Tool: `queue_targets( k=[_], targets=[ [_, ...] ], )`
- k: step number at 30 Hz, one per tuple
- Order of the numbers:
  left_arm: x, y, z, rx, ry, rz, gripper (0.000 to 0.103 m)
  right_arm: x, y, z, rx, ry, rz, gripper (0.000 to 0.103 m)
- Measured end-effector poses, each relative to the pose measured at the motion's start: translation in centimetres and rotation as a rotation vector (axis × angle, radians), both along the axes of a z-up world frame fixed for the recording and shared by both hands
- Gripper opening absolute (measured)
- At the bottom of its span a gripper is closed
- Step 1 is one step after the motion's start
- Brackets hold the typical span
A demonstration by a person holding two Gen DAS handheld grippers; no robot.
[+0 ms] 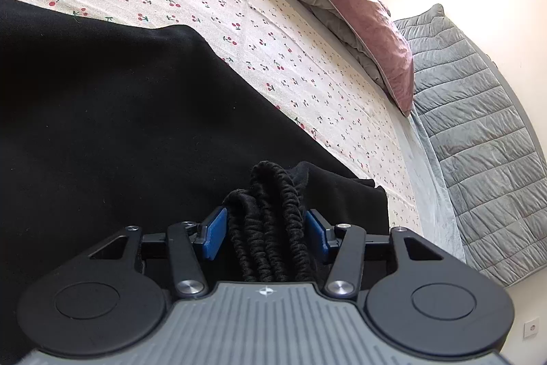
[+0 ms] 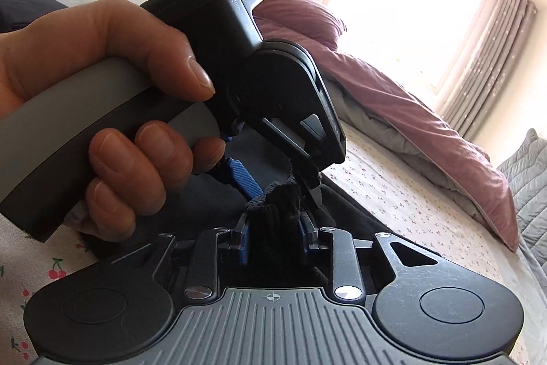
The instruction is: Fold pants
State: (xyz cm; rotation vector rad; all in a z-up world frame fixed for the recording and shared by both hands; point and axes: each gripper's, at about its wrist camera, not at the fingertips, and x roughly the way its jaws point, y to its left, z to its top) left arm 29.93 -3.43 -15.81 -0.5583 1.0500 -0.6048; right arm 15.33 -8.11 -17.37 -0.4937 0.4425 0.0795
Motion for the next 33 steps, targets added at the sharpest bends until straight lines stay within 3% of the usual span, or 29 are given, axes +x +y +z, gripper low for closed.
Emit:
queue_targets(
  k=[6,8,10,11,13,15,16,18,23,26,29,33],
  targets=[
    [-0.2,0.3,0.1,-0.013,0.022,-0.011,0.045,-1.4,0.8,0.1,-0.015,0.009,-0.004,0.027],
    [-0.3,0.3,0.0,-0.012,0.028,-0.008,0.046,-1.4,0.9,0.3,-0.043,0.050,0.015,0.031],
    [-0.6,-0.1,0.1,-0.004,0.013,-0.008,0.048,-1.5,0.9,-0.1,-0.092,0.097,0.066,0.045],
    [-0.7,-0.3,0.2,0.006,0.003,-0.008,0.048,-1.7,0.8,-0.3,-0.112,0.115,0.089,0.045],
    [-0.8,-0.8,0.3,0.033,-0.022,-0.003,0.046,-2.3,0.7,-0.6,-0.144,0.117,0.104,0.041],
    [-0.9,-1.3,0.5,0.088,-0.062,0.017,0.016,-2.1,0.4,-0.4,-0.111,0.131,0.094,0.032],
    [-1.0,-1.4,0.5,0.099,-0.080,0.021,0.012,-1.8,0.3,-0.2,-0.083,0.144,0.082,0.021],
    [-1.2,-1.3,1.1,0.098,-0.112,0.045,0.005,-1.5,0.3,0.0,-0.046,0.139,0.068,0.018],
    [-1.0,0.2,3.4,0.055,-0.212,0.051,0.004,-2.2,1.1,1.0,-0.008,0.006,0.045,0.017],
    [-0.3,-0.2,1.6,0.165,-0.183,0.044,0.005,-1.5,1.9,0.5,-0.004,0.044,0.040,0.017],
    [0.0,-0.1,1.0,0.181,-0.184,0.047,0.004,0.0,2.2,-1.0,0.019,0.108,0.034,0.017],
    [-0.5,0.7,3.0,0.196,-0.235,0.030,0.004,-0.5,2.2,-0.1,0.063,0.054,0.056,0.017]
  ],
)
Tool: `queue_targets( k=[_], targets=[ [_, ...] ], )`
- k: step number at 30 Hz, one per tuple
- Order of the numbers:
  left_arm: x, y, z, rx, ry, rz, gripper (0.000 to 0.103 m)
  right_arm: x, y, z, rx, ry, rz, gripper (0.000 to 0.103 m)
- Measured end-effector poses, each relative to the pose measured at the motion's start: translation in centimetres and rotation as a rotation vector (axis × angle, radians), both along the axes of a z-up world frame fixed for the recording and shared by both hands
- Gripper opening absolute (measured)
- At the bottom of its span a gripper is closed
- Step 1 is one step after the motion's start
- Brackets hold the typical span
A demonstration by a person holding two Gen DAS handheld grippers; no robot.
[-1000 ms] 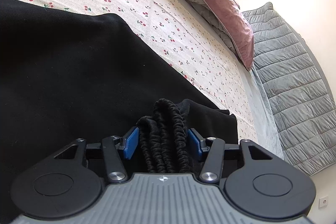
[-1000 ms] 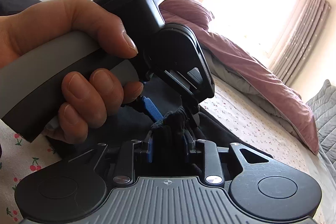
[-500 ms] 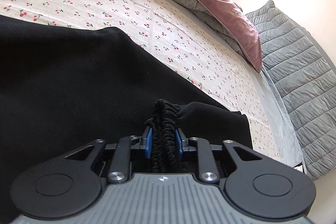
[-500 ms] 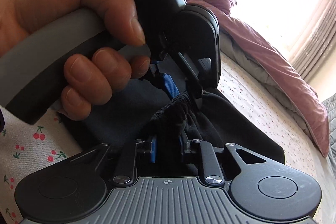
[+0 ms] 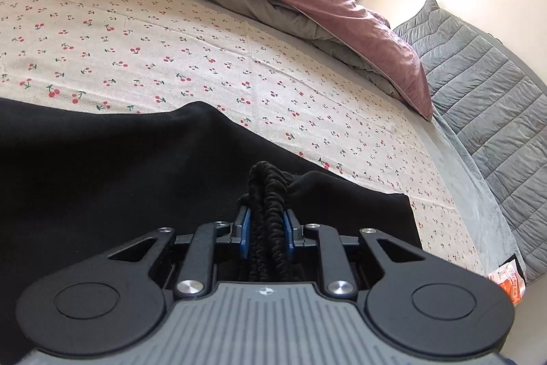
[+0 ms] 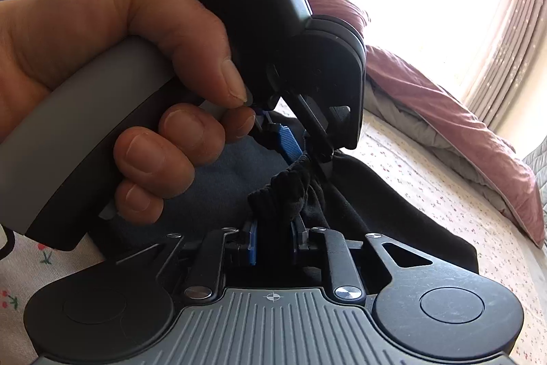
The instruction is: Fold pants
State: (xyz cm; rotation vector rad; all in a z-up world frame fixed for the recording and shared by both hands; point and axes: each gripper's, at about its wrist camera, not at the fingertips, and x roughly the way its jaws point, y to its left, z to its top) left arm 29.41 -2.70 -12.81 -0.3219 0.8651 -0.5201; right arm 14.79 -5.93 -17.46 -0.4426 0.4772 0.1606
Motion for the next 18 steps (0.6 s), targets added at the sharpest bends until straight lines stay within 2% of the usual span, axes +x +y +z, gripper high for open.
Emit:
queue_targets(
  k=[4,6,9,13,18],
  targets=[
    [0.3,-0.2,-1.6,0.038,0.040,0.003,0.006,0.1,0.3,0.1,0.017,0.040,0.006,0.017],
    [0.0,-0.7,-1.9,0.074,0.008,-0.012,0.007,0.4,1.1,-1.1,-0.021,0.066,0.010,0.018],
    [0.1,-0.1,-1.5,0.044,0.026,-0.007,0.007,0.2,1.5,-1.2,-0.012,0.057,0.010,0.018],
    [0.0,0.4,-1.2,0.032,0.020,-0.003,0.007,-0.3,0.8,-0.3,0.074,0.039,0.005,0.018],
    [-0.1,-0.5,-1.9,0.074,-0.016,-0.013,0.008,0.8,1.2,-2.1,0.005,0.074,-0.004,0.019]
  ],
)
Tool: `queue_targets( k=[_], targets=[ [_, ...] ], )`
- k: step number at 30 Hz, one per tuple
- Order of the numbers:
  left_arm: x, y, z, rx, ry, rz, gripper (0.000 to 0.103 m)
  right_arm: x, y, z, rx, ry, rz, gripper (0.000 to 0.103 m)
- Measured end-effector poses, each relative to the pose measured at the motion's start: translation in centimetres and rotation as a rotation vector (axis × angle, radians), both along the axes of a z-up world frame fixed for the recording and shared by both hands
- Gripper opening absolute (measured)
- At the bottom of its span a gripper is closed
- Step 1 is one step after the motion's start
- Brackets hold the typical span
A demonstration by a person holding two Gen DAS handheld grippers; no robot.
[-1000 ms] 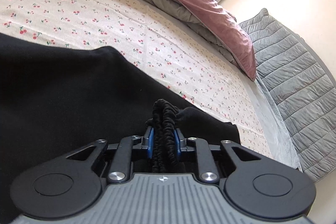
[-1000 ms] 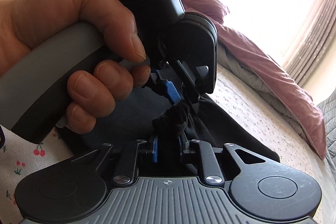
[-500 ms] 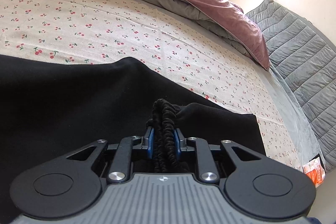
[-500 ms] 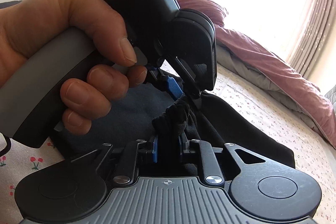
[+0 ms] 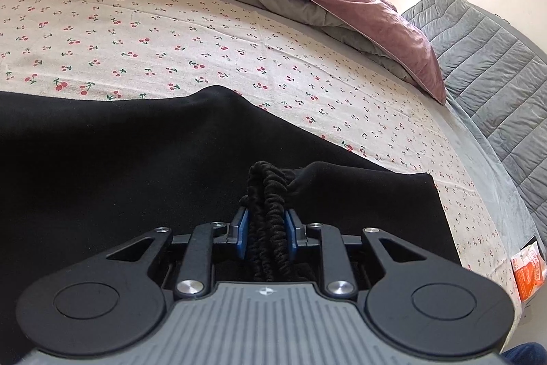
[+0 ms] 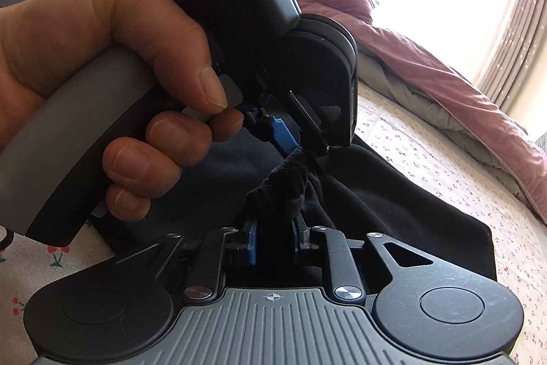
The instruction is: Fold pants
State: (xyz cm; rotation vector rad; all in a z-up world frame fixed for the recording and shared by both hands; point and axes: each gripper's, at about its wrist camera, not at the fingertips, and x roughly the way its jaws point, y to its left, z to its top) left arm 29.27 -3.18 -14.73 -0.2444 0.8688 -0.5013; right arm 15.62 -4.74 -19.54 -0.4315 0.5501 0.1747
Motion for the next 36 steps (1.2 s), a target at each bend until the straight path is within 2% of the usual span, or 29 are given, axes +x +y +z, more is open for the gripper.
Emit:
queue_targets(
  k=[3,6,11,13,15,17,19,20,21,22,23,25,26,27,28,29,30,32,33,36],
  targets=[
    [0.2,0.4,0.1,-0.030,0.014,0.011,0.008,-0.4,0.3,0.3,-0.008,-0.001,0.003,0.022],
    [0.4,0.7,0.3,-0.048,0.026,0.018,0.007,-0.3,-0.5,0.7,0.033,0.017,0.008,0.022],
    [0.2,0.6,0.7,-0.035,-0.004,0.017,0.007,1.7,-2.5,1.5,0.093,0.027,-0.004,0.022],
    [0.3,0.4,0.2,-0.015,0.007,0.019,0.012,2.2,-2.8,1.4,0.083,0.057,-0.007,0.022],
    [0.3,0.2,0.0,-0.004,-0.003,0.015,0.018,2.5,-2.9,1.3,0.040,0.120,0.018,0.026],
    [0.3,0.2,0.2,0.011,-0.014,0.013,0.022,2.1,-3.7,2.1,0.033,0.133,0.034,0.029],
    [0.5,0.5,0.5,0.008,-0.003,0.016,0.027,1.9,-6.0,3.7,0.137,0.187,0.078,0.040],
    [0.6,0.7,0.6,0.009,0.005,0.024,0.033,1.7,-7.6,4.7,0.219,0.214,0.103,0.045],
    [0.7,1.0,1.0,0.015,0.006,0.038,0.040,1.6,-9.3,5.5,0.295,0.230,0.117,0.061],
    [0.7,1.4,1.4,0.019,-0.001,0.055,0.041,1.5,-10.7,6.3,0.347,0.223,0.106,0.075],
    [0.6,1.9,1.9,0.018,-0.020,0.085,0.041,1.5,-12.2,6.8,0.383,0.195,0.085,0.075],
    [0.3,3.1,2.9,0.018,-0.059,0.144,0.041,1.9,-14.2,7.0,0.402,0.164,0.008,0.073],
    [0.2,3.5,3.1,0.011,-0.067,0.154,0.041,2.6,-15.1,6.9,0.405,0.161,-0.066,0.071],
    [0.2,4.0,3.2,-0.007,-0.063,0.158,0.041,3.2,-15.7,6.9,0.418,0.178,-0.142,0.066],
    [0.0,4.2,3.1,-0.029,-0.049,0.149,0.041,4.0,-16.4,6.4,0.440,0.210,-0.213,0.049],
    [-0.2,4.1,3.0,-0.046,-0.035,0.135,0.041,4.6,-16.8,5.8,0.459,0.241,-0.253,0.040],
    [-0.7,3.7,2.8,-0.065,-0.028,0.104,0.041,5.5,-17.2,5.1,0.475,0.287,-0.283,0.025],
    [-2.1,2.0,2.9,-0.046,-0.054,0.042,0.041,6.3,-17.1,3.6,0.473,0.355,-0.307,0.023],
    [-3.1,0.9,3.1,-0.013,-0.102,0.017,0.041,6.5,-16.6,2.4,0.457,0.375,-0.318,0.023],
    [-6.8,-1.6,4.6,0.067,-0.349,-0.041,0.042,6.3,-15.8,2.3,0.427,0.379,-0.328,0.023]
  ],
)
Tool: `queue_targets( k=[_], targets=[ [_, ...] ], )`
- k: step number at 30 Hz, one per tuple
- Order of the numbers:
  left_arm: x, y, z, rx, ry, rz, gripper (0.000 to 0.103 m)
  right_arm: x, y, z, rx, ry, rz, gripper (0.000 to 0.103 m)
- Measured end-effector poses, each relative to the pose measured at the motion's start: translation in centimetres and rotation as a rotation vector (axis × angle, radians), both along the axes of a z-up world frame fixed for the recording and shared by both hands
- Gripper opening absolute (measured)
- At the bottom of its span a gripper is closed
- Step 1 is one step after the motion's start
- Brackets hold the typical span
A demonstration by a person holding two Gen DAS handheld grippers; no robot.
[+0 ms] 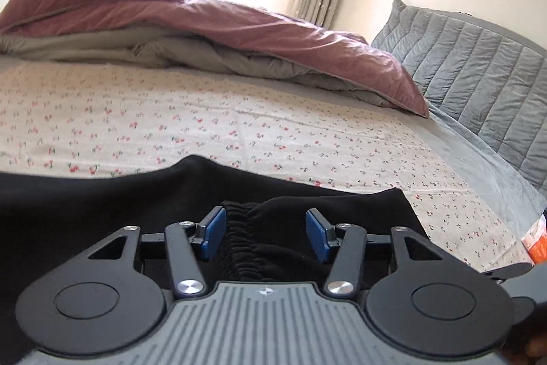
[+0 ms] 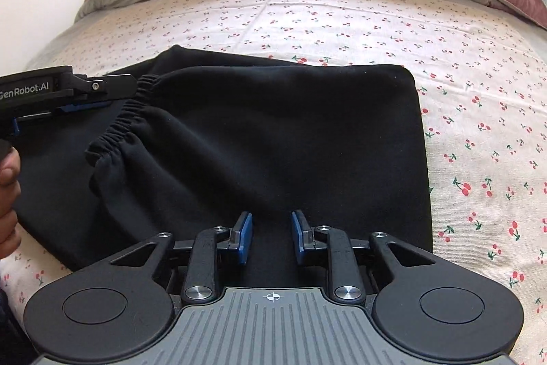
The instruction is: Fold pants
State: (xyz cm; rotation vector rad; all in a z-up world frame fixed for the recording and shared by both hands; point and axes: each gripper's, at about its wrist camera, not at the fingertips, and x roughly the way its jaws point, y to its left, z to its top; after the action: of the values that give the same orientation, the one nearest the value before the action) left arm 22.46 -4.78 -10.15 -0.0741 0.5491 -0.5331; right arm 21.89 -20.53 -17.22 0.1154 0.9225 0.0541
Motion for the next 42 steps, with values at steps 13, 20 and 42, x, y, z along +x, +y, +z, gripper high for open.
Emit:
queue_targets(
  k=[13,20,42],
  targets=[
    [1.8,-1.4,-3.5,0.201,0.212,0.040,0.046,-0.4,-12.5,1.3,0.338,0.004,-0.338,0.030],
    [-0.4,-1.6,-1.1,0.115,0.051,-0.052,0.046,4.1,-12.3,3.4,0.342,-0.169,-0.315,0.018],
    [2.2,-4.2,-4.7,0.221,0.177,-0.198,0.046,0.6,-5.1,0.3,0.000,-0.014,-0.205,0.026]
  ],
)
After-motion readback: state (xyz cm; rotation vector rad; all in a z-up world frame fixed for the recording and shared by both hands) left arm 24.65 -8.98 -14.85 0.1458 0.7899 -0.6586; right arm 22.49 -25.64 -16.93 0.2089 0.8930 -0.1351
